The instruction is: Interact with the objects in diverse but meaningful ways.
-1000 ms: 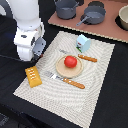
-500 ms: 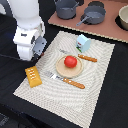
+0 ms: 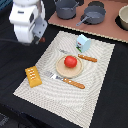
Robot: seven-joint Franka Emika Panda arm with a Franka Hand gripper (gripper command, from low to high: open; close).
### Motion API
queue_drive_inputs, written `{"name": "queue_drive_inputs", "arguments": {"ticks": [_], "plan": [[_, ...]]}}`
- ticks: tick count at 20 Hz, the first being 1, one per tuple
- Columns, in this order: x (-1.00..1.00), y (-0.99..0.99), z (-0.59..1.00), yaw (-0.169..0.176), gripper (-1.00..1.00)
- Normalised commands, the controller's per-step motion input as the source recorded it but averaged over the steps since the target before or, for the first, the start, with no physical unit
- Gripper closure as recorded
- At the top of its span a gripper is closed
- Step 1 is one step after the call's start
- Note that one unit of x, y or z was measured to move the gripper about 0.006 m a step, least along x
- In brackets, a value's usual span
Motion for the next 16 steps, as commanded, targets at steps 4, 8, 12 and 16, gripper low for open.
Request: {"name": "queue_drive_inputs", "arguments": {"ticks": [4, 8, 12, 16], "plan": [[0.09, 0.67, 0.91, 0.0, 1.0], [0.15, 0.67, 0.6, 0.0, 1.0], [0.27, 0.73, 0.45, 0.0, 1.0], [0.36, 0.78, 0.27, 0.0, 1.0]]}}
